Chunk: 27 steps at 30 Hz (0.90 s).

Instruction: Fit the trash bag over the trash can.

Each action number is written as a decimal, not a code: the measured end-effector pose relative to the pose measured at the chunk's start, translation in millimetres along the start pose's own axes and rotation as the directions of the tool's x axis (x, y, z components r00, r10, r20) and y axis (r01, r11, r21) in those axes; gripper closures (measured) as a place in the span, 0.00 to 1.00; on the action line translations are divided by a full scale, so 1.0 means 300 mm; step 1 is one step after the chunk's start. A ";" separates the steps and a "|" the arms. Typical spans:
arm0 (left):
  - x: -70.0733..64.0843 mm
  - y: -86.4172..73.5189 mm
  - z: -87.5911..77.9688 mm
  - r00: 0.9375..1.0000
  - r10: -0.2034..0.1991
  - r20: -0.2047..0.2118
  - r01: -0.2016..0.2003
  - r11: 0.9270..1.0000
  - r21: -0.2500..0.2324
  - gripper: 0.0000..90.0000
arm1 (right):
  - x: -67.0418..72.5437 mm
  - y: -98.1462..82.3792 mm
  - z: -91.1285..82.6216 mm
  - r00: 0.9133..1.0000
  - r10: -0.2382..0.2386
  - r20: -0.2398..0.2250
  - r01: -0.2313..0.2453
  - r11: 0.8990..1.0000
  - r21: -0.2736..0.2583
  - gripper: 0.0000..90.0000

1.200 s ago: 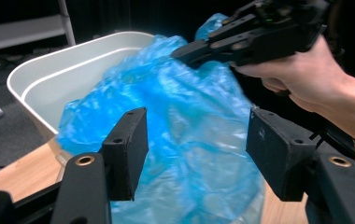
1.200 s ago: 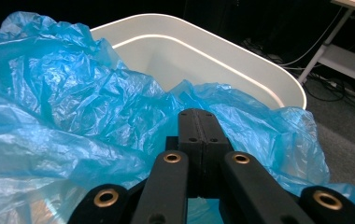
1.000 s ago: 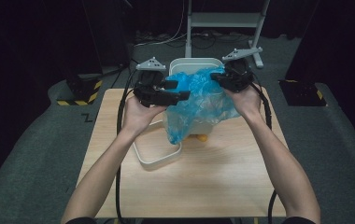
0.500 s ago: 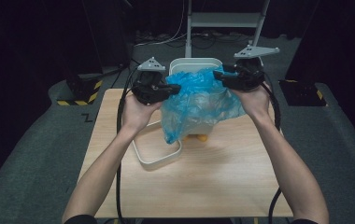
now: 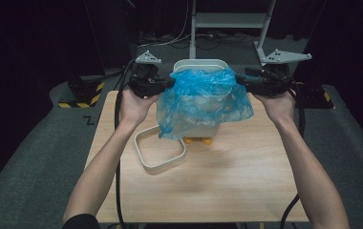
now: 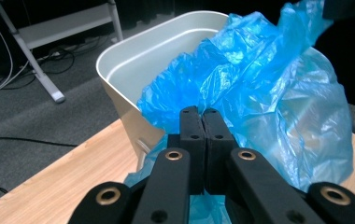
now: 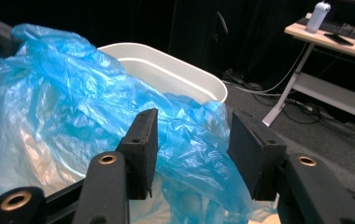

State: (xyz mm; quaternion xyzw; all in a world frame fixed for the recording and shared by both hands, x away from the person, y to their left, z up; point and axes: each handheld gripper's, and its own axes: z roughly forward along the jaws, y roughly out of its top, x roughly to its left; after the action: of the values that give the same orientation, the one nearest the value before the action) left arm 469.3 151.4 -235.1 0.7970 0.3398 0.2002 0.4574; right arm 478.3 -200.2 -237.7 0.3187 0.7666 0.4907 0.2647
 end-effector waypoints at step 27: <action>0.092 0.031 0.075 0.996 -0.015 -0.088 0.013 1.000 -0.019 0.91 | 0.014 0.012 0.128 0.997 -0.067 0.044 0.067 0.998 -0.007 1.00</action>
State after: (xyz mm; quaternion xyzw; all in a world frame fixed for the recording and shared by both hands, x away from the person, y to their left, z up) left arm 505.8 154.9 -238.1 0.7809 0.3634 0.2347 0.4506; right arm 504.0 -173.4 -249.3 0.3021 0.7687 0.4779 0.2990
